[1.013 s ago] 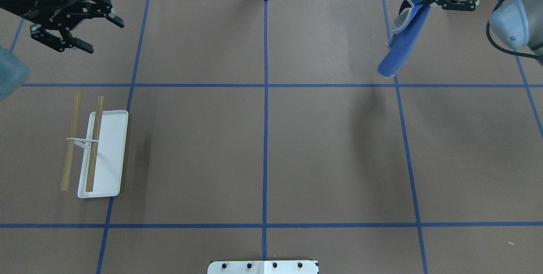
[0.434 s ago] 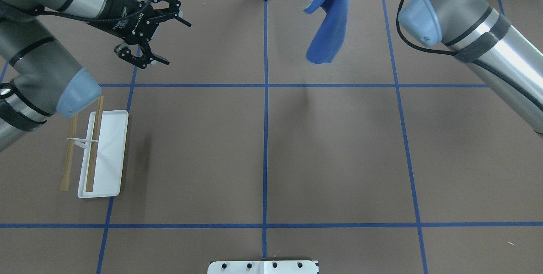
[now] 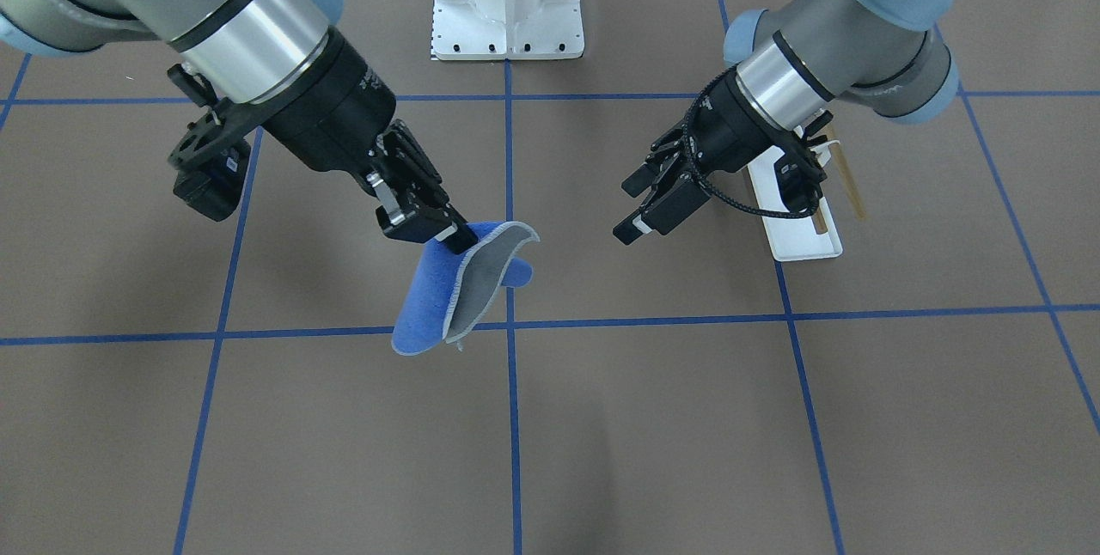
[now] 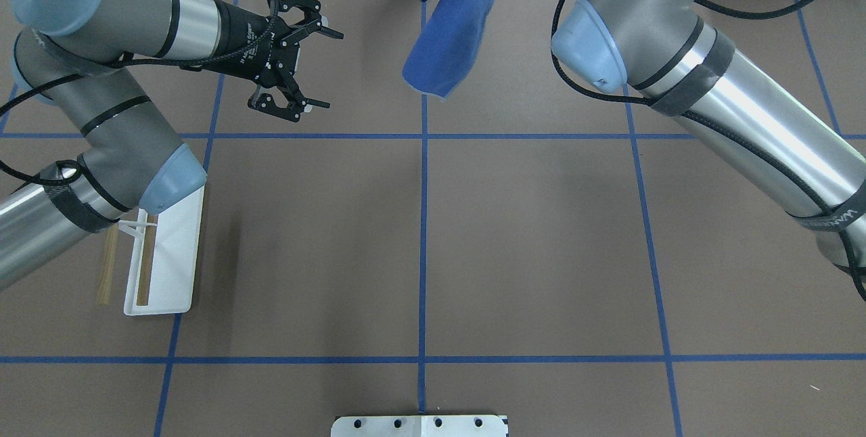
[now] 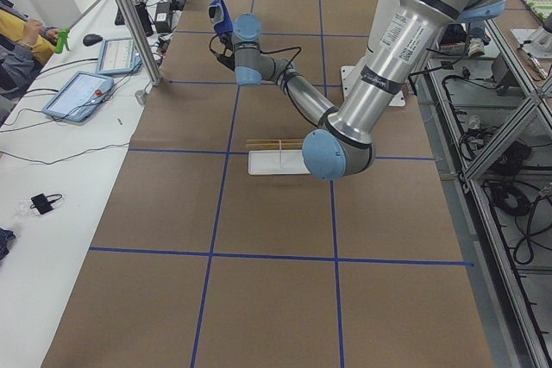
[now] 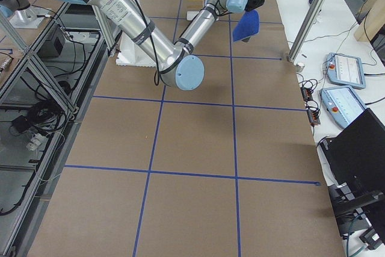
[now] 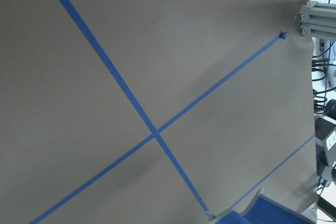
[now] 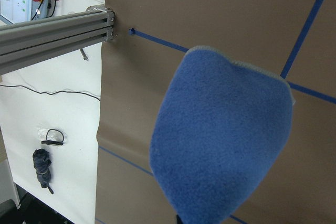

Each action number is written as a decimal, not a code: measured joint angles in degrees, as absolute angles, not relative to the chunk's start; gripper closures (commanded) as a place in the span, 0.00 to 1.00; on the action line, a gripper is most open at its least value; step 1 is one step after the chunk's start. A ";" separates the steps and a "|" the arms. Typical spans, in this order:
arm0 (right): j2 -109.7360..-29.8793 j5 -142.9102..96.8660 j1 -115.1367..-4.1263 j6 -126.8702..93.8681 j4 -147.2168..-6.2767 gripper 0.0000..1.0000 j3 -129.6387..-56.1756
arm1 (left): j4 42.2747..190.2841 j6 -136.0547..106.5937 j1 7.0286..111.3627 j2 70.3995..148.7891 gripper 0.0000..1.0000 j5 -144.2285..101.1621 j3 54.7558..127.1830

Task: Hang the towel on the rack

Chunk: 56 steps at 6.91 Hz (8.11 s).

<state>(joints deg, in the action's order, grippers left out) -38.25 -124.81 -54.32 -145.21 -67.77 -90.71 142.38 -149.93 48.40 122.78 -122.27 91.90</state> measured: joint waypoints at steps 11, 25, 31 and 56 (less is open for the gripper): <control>-36.66 -117.26 -49.11 -153.52 -62.10 1.00 -93.36 | 154.48 -162.25 45.29 124.30 0.04 -117.85 87.51; -51.21 -116.55 -51.41 -148.52 -55.44 0.00 -105.12 | 153.95 -136.49 46.07 118.91 1.00 -117.47 92.21; -56.30 -118.03 -52.71 -133.56 -55.66 0.00 -105.89 | 151.03 -68.99 50.78 104.89 1.00 -116.67 101.10; -58.62 -117.51 -52.21 -126.59 -55.57 0.00 -106.07 | 175.43 -106.56 47.29 67.38 0.02 -103.36 107.90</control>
<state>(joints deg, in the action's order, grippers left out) -58.62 -117.51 -52.21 -126.59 -55.57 -106.07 175.43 -106.56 47.29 67.38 -103.36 107.90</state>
